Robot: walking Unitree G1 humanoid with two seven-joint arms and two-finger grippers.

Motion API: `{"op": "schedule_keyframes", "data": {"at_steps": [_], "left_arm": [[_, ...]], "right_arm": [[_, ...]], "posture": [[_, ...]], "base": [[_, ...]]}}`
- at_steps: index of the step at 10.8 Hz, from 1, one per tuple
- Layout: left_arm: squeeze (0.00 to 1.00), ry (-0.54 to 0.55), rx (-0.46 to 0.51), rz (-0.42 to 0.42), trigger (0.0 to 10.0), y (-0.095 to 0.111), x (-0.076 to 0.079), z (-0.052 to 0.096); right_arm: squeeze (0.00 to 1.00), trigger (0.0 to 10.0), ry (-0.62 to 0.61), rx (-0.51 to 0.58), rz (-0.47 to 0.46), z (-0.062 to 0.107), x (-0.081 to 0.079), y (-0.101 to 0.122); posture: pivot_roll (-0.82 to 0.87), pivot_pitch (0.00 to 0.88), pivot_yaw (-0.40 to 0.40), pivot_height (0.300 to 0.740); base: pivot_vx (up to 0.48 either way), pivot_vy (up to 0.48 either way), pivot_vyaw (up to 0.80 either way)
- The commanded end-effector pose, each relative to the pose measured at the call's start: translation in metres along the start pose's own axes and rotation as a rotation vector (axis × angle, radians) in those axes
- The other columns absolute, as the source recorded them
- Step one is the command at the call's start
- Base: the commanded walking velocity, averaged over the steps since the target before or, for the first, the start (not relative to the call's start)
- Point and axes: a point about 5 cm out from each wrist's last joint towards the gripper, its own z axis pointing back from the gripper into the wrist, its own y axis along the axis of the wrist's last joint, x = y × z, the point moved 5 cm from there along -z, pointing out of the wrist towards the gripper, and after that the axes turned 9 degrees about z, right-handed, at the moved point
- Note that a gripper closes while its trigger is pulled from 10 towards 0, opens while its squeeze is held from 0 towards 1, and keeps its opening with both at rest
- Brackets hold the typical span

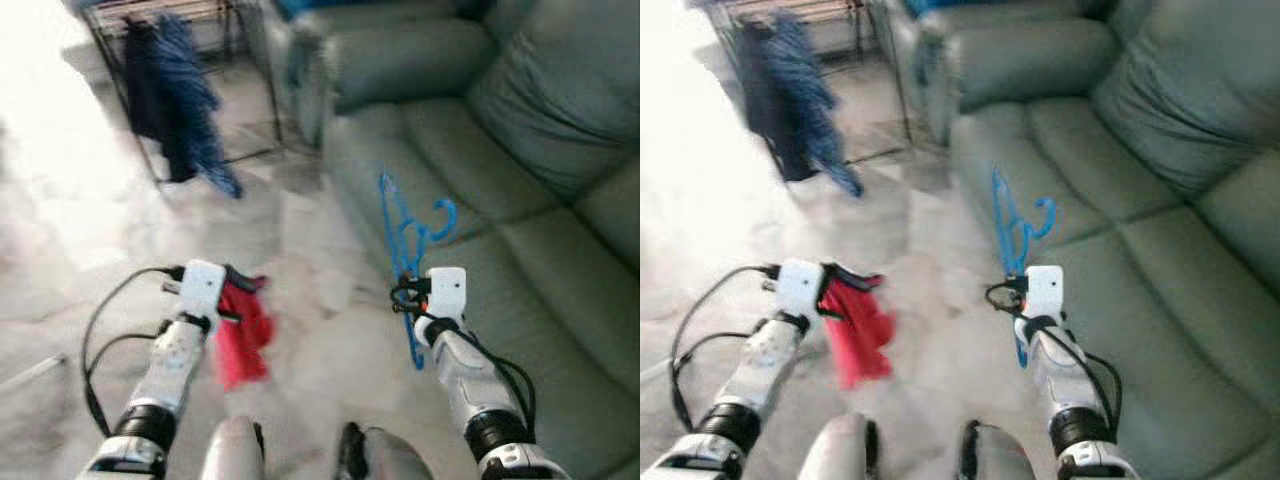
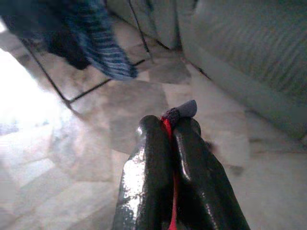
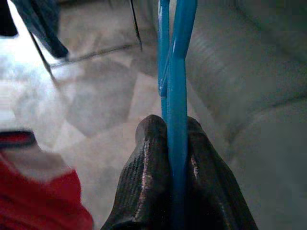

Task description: Hang hanger

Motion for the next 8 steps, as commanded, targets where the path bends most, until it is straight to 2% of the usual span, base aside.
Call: {"op": "schedule_keyframes", "data": {"at_steps": [1,2,5,6,7,8], "left_arm": [[0.0,-0.029,0.046,-0.008,10.0,0.013,0.008,-0.005],[0.0,-0.043,0.074,-0.021,10.0,0.018,0.013,-0.005],[0.0,-0.063,0.078,-0.005,10.0,0.006,0.024,0.008],[0.0,-0.077,0.08,0.001,10.0,0.005,0.026,0.01],[0.0,-0.097,0.102,0.017,10.0,0.009,0.031,0.011],[0.0,-0.103,0.109,0.021,10.0,0.011,0.032,0.012]], "right_arm": [[0.0,10.0,-0.037,0.003,-0.022,0.005,0.01,-0.003],[0.0,10.0,-0.032,0.016,-0.024,0.006,0.008,-0.003],[0.0,10.0,-0.005,0.016,-0.04,0.006,-0.01,-0.005],[0.0,10.0,0.011,0.015,-0.034,0.006,-0.014,-0.006],[0.0,10.0,0.079,0.047,-0.001,0.007,-0.024,0.001],[0.0,10.0,0.087,0.053,0.0,0.007,-0.025,0.002]], "posture": [[-0.03,0.157,-0.042,0.74],[-0.03,0.152,-0.047,0.74],[-0.01,0.111,-0.046,0.74],[0.0,0.106,-0.045,0.74],[-0.01,0.103,-0.037,0.74],[-0.01,0.103,-0.037,0.74]], "base": [[0.0,0.428,-0.8],[0.285,0.292,0.0],[0.0,0.0,0.0],[0.244,0.0,0.0],[0.247,0.0,0.0],[0.247,0.0,0.0]]}}
